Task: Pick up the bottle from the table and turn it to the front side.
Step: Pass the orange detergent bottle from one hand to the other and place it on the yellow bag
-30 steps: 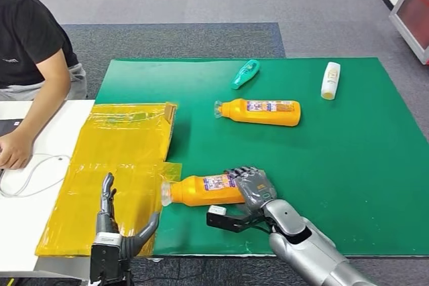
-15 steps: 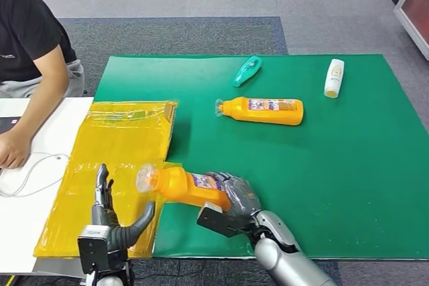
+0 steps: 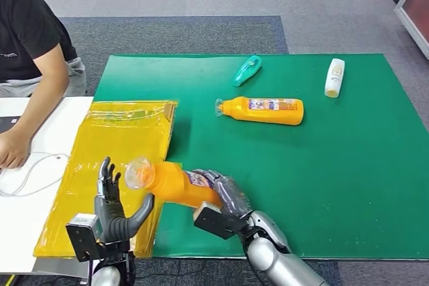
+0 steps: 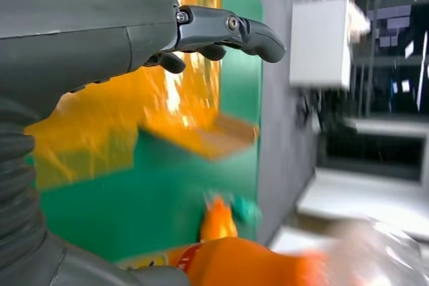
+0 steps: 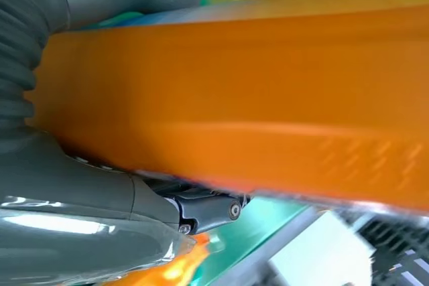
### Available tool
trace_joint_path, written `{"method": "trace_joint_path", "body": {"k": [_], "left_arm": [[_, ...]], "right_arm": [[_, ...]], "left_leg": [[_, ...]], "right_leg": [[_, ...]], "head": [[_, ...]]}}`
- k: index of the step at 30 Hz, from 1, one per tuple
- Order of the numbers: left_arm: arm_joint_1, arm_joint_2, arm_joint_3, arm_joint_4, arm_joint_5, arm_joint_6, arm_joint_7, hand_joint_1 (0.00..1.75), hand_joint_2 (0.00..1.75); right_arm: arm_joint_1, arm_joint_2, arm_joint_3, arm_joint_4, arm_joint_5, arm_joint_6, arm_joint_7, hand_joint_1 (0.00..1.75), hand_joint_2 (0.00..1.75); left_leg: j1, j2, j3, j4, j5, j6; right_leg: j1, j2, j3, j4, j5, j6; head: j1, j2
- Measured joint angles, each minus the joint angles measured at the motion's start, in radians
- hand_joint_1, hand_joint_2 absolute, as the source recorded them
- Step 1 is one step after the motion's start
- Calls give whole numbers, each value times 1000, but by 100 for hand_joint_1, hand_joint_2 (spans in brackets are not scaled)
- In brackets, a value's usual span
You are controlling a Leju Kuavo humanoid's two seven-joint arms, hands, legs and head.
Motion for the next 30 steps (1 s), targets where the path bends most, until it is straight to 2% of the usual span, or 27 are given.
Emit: {"method": "trace_joint_path", "body": {"k": [7, 10, 14, 23, 25, 27, 28, 29, 30], "left_arm": [[-56, -12, 3, 19, 108, -186, 5, 0, 175], [-87, -16, -7, 39, 93, -219, 3, 0, 175], [-106, -15, -37, 52, 34, -212, 0, 0, 175], [-113, 3, -92, 47, -62, -150, -2, 0, 175], [-112, 10, -108, 36, -83, -127, -2, 0, 175], [-111, 19, -126, 18, -110, -99, -2, 0, 175], [-110, 25, -135, 8, -121, -84, -2, 0, 175], [-110, 32, -143, -3, -131, -71, -2, 0, 175], [-109, 38, -149, -14, -138, -59, -2, 0, 175]], "right_arm": [[-45, 19, 37, -65, -70, 44, -21, 174, 175], [-81, 31, 47, -84, -81, 46, -25, 174, 175], [-114, 38, 58, -106, -89, 52, -28, 164, 175], [-120, 39, 74, -113, -110, 56, -37, 157, 175], [-120, 40, 78, -112, -115, 58, -39, 144, 175], [-119, 40, 86, -111, -111, 62, -32, 119, 175], [-119, 40, 91, -109, -103, 64, -25, 112, 175], [-120, 40, 97, -107, -92, 66, -16, 109, 175], [-120, 40, 102, -103, -82, 69, -9, 116, 175]], "left_leg": [[0, 0, -1, 0, 0, 0], [0, 0, -1, 0, 1, 0], [0, 0, -1, 0, 1, 0], [0, 0, -2, 0, 0, 0], [0, 0, -2, 0, 0, 0], [0, 0, -3, 0, 0, 0], [0, 0, -3, 0, 0, 0], [0, 0, -3, 0, 0, 0], [0, 0, -3, 0, 0, 0]], "right_leg": [[0, 0, -1, 0, 0, 0], [0, 0, -1, 0, 1, 0], [0, 0, -1, 0, 1, 0], [0, 0, -2, 0, 0, 0], [0, 0, -2, 0, 0, 0], [0, 0, -2, 0, 0, 0], [0, 0, -2, 0, 0, 0], [0, 0, -2, 0, 0, 0], [0, 0, -2, 0, 0, 0]], "head": [[0, 0], [0, 0], [0, 0], [0, 0], [0, 0], [0, 0], [0, 0], [0, 0], [0, 0]]}}
